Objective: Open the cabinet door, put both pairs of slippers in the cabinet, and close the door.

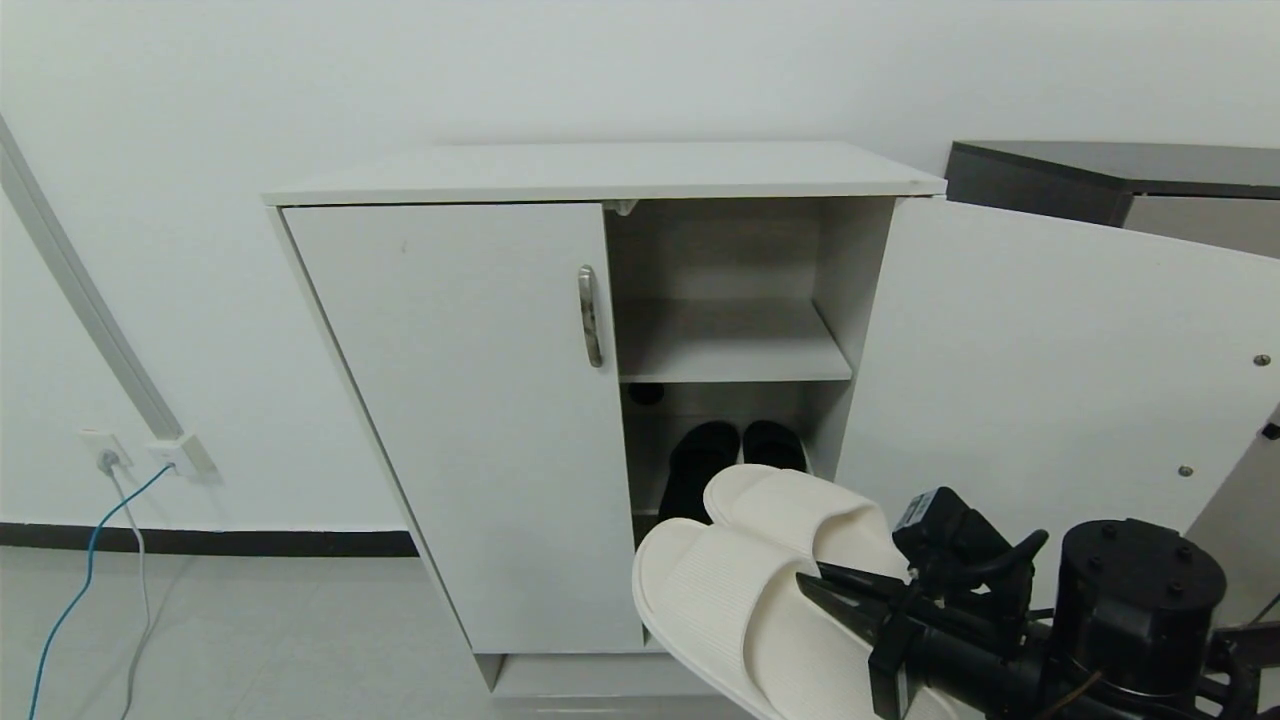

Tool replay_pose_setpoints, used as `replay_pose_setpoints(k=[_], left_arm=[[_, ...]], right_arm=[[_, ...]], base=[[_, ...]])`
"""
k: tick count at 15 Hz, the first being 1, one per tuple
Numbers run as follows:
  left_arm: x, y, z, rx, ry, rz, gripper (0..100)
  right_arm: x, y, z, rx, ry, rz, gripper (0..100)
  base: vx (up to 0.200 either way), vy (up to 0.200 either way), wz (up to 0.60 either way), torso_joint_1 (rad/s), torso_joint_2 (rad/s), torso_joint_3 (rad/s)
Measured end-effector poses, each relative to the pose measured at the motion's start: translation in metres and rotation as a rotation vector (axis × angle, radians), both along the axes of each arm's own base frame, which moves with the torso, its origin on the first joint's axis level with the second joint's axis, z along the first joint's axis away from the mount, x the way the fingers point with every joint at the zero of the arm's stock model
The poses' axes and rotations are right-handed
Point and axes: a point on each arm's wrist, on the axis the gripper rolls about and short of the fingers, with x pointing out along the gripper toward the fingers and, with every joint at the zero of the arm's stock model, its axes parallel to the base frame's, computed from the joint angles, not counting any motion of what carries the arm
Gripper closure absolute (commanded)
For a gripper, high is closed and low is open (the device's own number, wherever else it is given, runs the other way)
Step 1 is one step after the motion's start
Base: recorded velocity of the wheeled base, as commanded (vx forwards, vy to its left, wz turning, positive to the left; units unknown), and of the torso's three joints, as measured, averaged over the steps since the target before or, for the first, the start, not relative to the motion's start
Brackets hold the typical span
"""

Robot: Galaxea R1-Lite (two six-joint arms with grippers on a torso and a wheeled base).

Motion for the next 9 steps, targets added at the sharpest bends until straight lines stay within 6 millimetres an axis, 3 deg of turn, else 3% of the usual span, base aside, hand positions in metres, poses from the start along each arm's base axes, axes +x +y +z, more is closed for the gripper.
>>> replay_pose_setpoints(k=[5,8,9], left_arm=[[0.0000,0.0000,0.0000,0.000,0.000,0.000,100],[0.0000,0.0000,0.0000,0.000,0.000,0.000,100],[0.0000,0.0000,0.0000,0.000,0.000,0.000,100]], right_arm=[[-0.0003,-0.0003,-0.0005,-0.009,-0.006,0.003,100],[-0.0007,-0.0006,-0.0010,-0.011,-0.004,0.004,100],[-0.0008,-0.0007,-0.0011,-0.012,-0.005,0.003,100]], base=[[0.000,0.000,0.00,-0.005,0.06,0.061],[0.000,0.200,0.00,0.002,0.01,0.009],[0.000,0.000,0.00,0.000,0.00,0.000]])
